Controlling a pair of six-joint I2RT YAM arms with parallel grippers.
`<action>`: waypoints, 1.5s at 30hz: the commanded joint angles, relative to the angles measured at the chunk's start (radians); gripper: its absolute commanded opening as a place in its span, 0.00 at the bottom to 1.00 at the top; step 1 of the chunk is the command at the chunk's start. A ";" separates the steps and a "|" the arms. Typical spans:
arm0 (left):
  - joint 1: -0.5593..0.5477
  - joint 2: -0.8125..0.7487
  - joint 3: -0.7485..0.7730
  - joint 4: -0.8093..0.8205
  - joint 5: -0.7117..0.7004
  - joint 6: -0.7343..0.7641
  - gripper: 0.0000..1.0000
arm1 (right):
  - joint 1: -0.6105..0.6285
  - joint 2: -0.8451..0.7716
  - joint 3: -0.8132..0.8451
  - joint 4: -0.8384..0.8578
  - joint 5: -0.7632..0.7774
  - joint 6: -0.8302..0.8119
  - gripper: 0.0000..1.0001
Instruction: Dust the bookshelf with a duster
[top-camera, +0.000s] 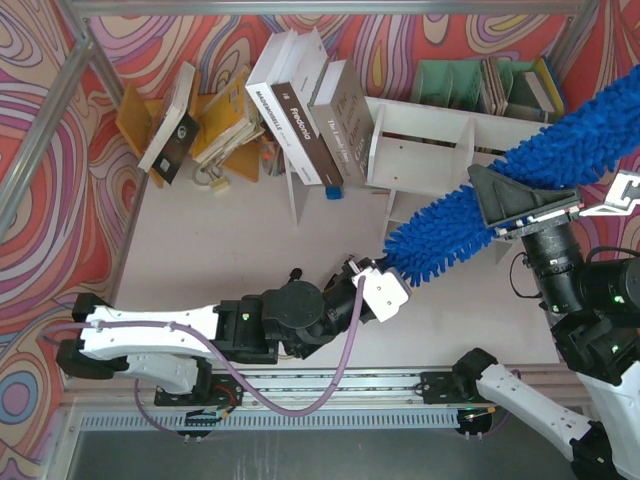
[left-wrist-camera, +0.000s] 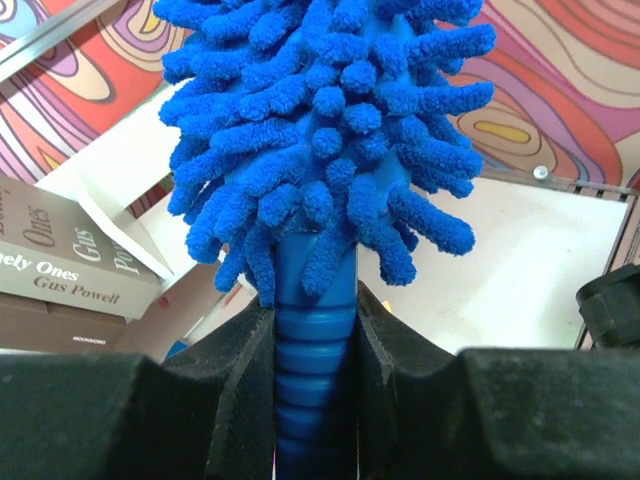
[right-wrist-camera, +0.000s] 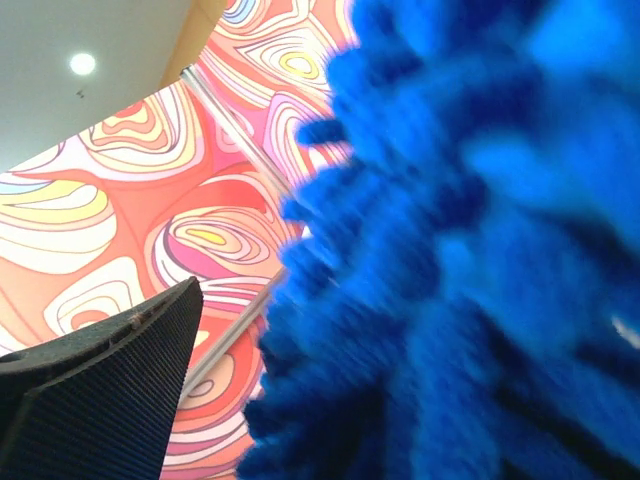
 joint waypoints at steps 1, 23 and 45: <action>-0.014 -0.019 -0.058 0.131 -0.050 -0.009 0.00 | -0.002 -0.006 0.005 0.028 0.047 0.021 0.81; -0.016 -0.076 -0.169 0.176 -0.156 -0.044 0.14 | -0.001 -0.007 -0.031 0.028 0.065 0.074 0.23; -0.016 -0.361 -0.277 0.050 -0.357 -0.176 0.98 | -0.002 -0.097 -0.181 -0.150 0.323 0.315 0.14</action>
